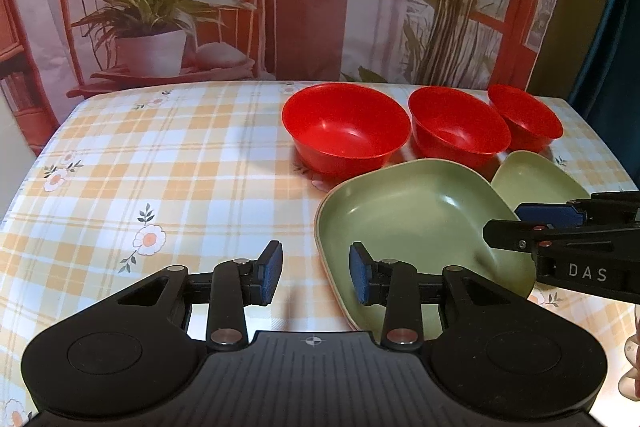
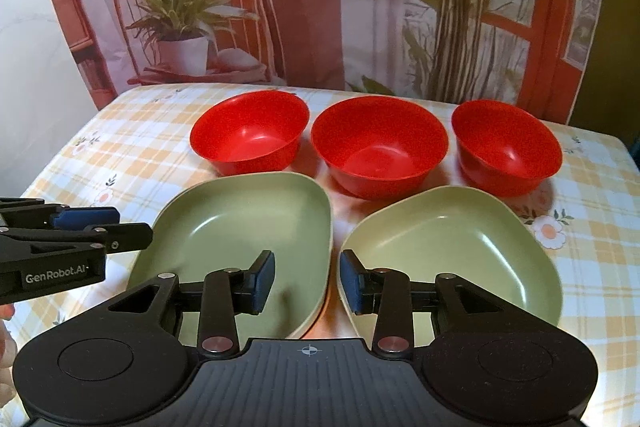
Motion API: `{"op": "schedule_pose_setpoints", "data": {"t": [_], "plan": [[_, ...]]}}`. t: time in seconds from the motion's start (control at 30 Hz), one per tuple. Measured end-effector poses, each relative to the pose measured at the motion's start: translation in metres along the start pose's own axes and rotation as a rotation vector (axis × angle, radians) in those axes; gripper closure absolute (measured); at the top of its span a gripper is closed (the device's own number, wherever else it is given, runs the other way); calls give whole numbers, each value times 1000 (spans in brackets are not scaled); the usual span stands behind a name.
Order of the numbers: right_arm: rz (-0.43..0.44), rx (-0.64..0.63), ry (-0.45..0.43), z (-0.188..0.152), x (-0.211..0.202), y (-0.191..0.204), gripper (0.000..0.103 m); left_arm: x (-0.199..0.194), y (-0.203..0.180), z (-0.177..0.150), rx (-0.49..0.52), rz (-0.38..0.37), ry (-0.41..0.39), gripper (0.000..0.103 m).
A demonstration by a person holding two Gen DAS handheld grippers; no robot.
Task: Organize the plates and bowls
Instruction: 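Lower the green plate onto the orange plate and open both grippers, then move both grippers to opposite rims of the other green plate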
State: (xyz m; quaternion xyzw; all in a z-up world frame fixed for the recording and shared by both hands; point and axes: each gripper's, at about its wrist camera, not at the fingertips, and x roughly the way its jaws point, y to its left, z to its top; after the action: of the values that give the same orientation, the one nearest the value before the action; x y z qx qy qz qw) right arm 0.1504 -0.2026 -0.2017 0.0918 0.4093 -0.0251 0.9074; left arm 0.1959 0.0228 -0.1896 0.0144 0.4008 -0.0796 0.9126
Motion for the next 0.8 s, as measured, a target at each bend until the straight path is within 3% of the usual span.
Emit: {"op": "schedule_pose_setpoints", "data": {"t": [0.8], "plan": [[-48,32,-37,-15,-30,-30,68,-24,-26,1,38,-4,-30,64]]}}
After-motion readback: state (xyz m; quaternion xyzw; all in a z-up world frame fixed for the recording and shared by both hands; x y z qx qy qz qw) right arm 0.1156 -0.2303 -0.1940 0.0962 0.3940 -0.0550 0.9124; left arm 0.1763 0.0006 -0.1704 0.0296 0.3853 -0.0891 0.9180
